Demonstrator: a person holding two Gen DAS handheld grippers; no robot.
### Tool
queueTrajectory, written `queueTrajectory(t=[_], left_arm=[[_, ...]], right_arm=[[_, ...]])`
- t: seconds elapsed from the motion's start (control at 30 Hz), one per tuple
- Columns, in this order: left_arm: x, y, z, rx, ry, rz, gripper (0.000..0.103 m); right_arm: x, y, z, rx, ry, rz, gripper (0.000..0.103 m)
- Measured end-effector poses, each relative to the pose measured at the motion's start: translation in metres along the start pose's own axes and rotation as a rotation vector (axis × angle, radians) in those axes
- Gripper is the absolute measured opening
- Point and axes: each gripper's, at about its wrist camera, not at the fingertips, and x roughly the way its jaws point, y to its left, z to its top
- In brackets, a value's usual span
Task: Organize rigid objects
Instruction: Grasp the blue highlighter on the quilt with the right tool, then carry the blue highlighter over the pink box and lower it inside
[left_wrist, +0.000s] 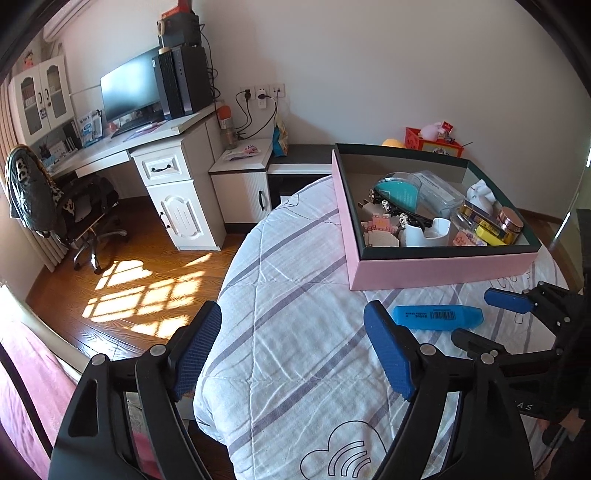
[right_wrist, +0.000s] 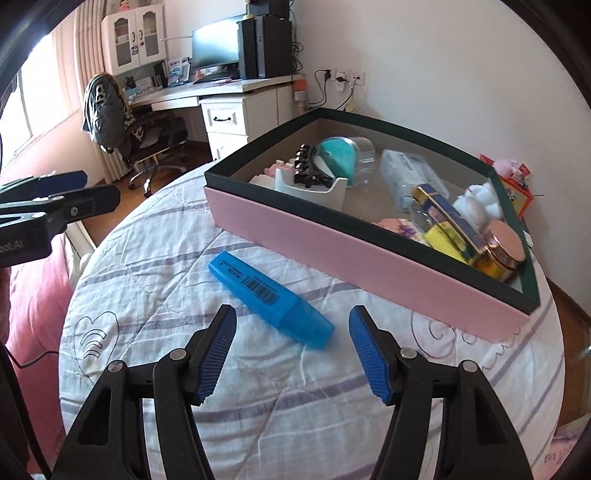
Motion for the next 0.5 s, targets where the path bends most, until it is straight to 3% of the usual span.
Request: queueTrajectory(t=[0.17, 0.2, 0.27, 0.5], left_arm=[[0.01, -0.002, 0.007, -0.001, 0.011, 0.002, 0.081], [0.012, -0.004, 0.01, 0.002, 0.013, 0.002, 0.081], [0.015, -0.008, 0.015, 0.01, 0.01, -0.002, 0.082], [0.031, -0.025, 0.035, 0.034, 0.008, 0.013, 0.082]], right_arm=[[0.027, 0.008, 0.013, -0.093, 0.057, 0.045, 0.063], [0.031, 0.009, 0.012, -0.106, 0.068, 0.066, 0.056], [0.032, 0.007, 0.008, -0.123, 0.068, 0.103, 0.031], [-0.011, -0.028, -0.043, -0.095, 0.051, 0.058, 0.027]])
